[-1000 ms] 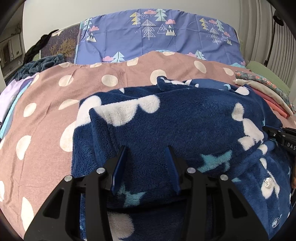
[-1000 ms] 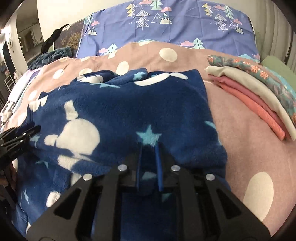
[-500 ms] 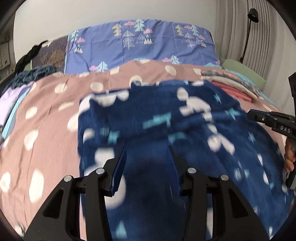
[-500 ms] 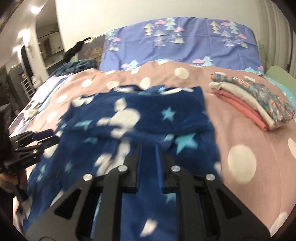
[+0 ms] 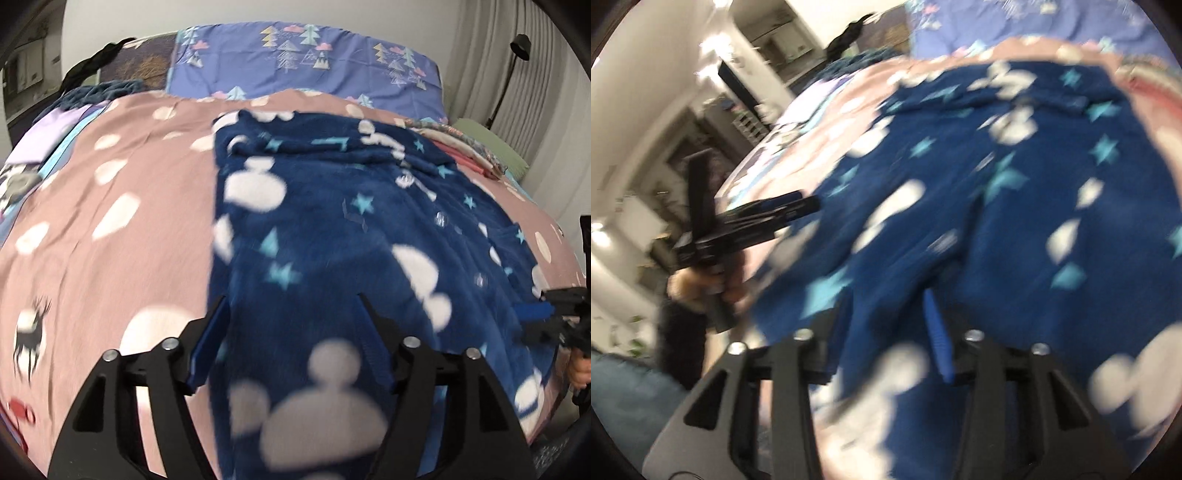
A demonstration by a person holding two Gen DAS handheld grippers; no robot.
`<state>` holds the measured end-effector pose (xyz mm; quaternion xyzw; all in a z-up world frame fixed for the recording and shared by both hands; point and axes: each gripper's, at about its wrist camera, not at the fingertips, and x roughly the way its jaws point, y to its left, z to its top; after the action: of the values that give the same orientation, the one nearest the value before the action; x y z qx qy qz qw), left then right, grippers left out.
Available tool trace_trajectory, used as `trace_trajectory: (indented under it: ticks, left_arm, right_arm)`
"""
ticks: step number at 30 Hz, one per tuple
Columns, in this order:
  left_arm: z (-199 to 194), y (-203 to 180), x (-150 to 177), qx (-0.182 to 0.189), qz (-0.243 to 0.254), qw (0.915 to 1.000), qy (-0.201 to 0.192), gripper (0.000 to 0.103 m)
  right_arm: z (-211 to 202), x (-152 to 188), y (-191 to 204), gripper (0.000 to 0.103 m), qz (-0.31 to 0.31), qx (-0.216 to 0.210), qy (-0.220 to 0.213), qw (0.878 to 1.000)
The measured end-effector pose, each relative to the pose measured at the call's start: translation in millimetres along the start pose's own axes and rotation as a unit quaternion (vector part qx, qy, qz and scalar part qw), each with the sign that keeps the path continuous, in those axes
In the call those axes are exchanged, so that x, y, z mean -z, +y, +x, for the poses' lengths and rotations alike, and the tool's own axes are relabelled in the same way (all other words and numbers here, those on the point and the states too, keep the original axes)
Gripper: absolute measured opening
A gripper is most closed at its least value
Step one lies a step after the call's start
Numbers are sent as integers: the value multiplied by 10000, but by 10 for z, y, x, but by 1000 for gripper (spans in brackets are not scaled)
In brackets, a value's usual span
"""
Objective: Fold small clothes
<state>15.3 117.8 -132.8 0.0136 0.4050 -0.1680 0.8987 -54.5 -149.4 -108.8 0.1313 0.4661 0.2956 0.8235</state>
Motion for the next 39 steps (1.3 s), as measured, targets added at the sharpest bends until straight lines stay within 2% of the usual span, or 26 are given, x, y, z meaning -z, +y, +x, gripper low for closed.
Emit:
trace_trajectory:
  ticks: [2,3,4,5,7,8,10,12,14,15,16,18,20,23,25,27,30,31,32,33,36,39]
  left_arm:
    - [-35,30,118,-42,-22,10000,84,76]
    - [-39,48,179,-38,-45,9999,136,76]
    - [-35,74,231,-36,-96,9998,192,76]
    - [-34,96,267,-20,-168,9996,236,76]
    - [-73,132,337,80,-329,9992,219,76]
    - [-99,144,359,130,-374,9990,197,76]
    - [-167,165,421,302,-433,9985,147,76]
    - [-186,191,491,463,-504,9975,146,76]
    - [-180,202,531,493,-546,9972,130,76]
    - [-192,197,552,490,-555,9972,114,76]
    - [-202,186,561,482,-555,9972,124,76]
    - [-239,173,588,515,-556,9970,162,76]
    - [-283,165,645,590,-557,9965,196,76]
    - [-368,134,740,654,-530,9963,195,76]
    - [-418,114,790,740,-538,9956,196,73]
    - [-453,90,823,841,-554,9947,204,65]
    - [-417,74,813,893,-586,9940,234,53]
    - [-384,67,790,897,-613,9938,241,46]
    - [-354,57,764,939,-636,9932,249,30]
    - [-324,29,733,1045,-622,9922,273,20]
    - [-354,-47,707,906,-467,9945,252,19]
    - [-371,72,755,997,-742,9916,345,25]
  right_arm:
    - [115,90,78,50,41,-134,216,9997]
    - [198,122,119,49,24,2,281,9996]
    - [260,133,152,31,12,124,298,9995]
    - [288,130,182,6,22,164,257,9995]
    - [228,107,216,5,289,-79,91,9995]
    - [91,107,255,5,273,-83,-150,9995]
    - [-105,110,226,5,269,82,-351,9990]
    - [-139,174,98,6,471,213,-152,9985]
    - [12,277,-20,14,645,502,258,9963]
    - [38,297,-48,14,716,497,256,9959]
    - [-1,327,-42,15,737,438,160,9962]
    - [-209,338,-10,25,648,459,-141,9967]
    - [-512,344,-72,42,582,746,-631,9935]
    - [-933,420,-378,43,849,1576,-1136,9773]
    - [-1153,583,-774,43,1588,1982,-1235,9593]
    - [-1224,727,-1036,39,2078,1958,-1177,9511]
    - [-1171,912,-1171,39,2348,1674,-1115,9510]
    - [-1163,922,-1151,43,2304,1679,-1149,9516]
    - [-1139,890,-1128,49,2232,1651,-1166,9536]
    - [-1116,869,-1095,51,2192,1612,-1178,9550]
    - [-1044,766,-987,52,1937,1703,-1107,9598]
    - [-1061,772,-1023,52,1901,1660,-1030,9621]
